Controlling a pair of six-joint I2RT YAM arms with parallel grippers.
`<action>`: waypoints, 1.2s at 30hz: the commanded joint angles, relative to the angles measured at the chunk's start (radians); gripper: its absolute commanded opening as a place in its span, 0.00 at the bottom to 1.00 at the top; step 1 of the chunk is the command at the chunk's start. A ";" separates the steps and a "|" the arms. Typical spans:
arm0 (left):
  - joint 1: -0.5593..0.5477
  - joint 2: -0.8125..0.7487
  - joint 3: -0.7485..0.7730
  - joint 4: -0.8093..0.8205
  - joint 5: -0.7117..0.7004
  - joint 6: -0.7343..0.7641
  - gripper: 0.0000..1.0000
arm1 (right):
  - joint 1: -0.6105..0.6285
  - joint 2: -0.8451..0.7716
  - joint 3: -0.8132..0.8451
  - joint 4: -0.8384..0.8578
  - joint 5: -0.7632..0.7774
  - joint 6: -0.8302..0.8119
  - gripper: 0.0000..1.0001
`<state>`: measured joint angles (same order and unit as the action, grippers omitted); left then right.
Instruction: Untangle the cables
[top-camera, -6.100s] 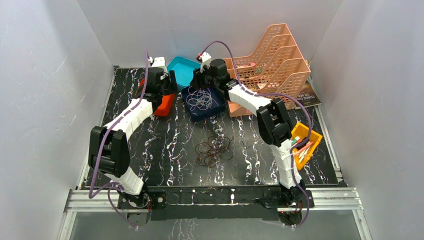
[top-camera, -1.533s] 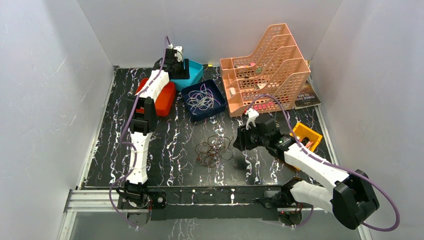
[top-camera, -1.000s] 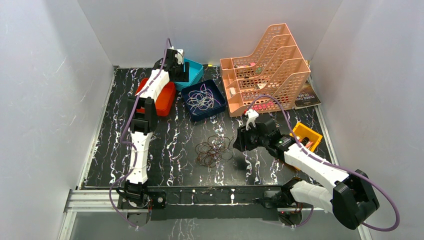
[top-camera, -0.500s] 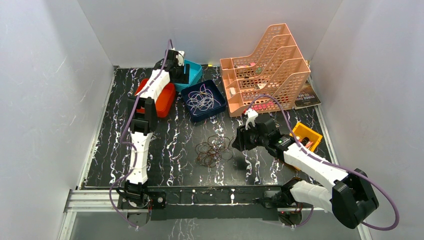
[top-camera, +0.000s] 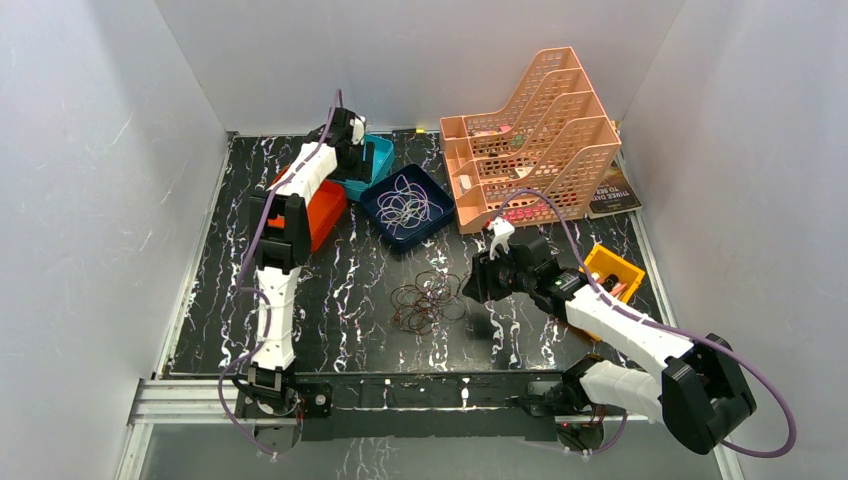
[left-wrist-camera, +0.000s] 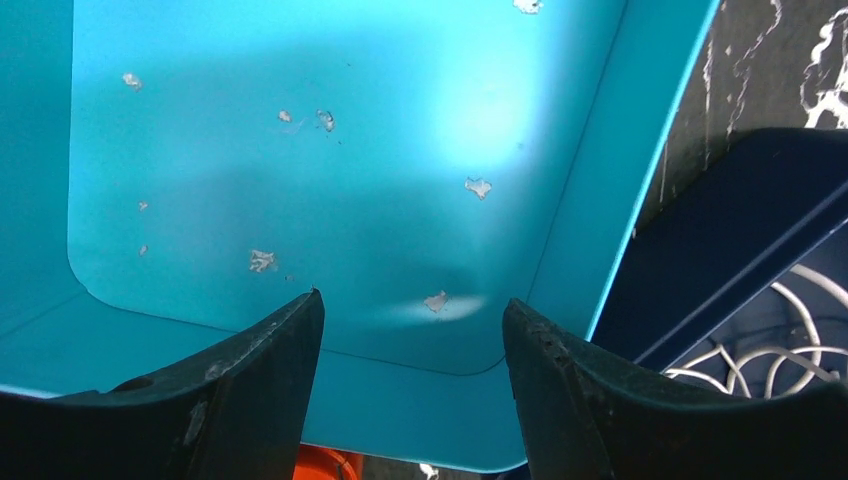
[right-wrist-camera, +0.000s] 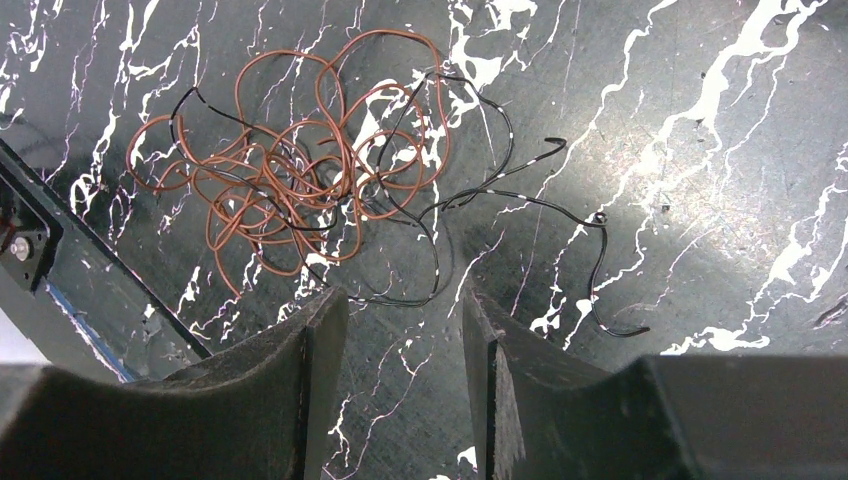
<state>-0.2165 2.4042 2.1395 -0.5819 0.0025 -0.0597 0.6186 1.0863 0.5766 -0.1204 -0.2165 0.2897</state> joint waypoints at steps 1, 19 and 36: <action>0.000 -0.143 -0.060 -0.080 -0.018 -0.008 0.64 | 0.006 -0.003 0.008 0.048 -0.018 0.004 0.54; -0.001 -0.413 -0.461 -0.007 0.008 -0.035 0.63 | 0.010 -0.024 0.014 0.037 -0.018 0.013 0.55; -0.001 -0.559 -0.500 0.111 0.053 -0.003 0.65 | 0.012 -0.054 0.000 0.024 -0.012 0.026 0.56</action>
<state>-0.2173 1.9327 1.5944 -0.5236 0.0288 -0.0853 0.6243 1.0550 0.5766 -0.1101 -0.2199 0.3111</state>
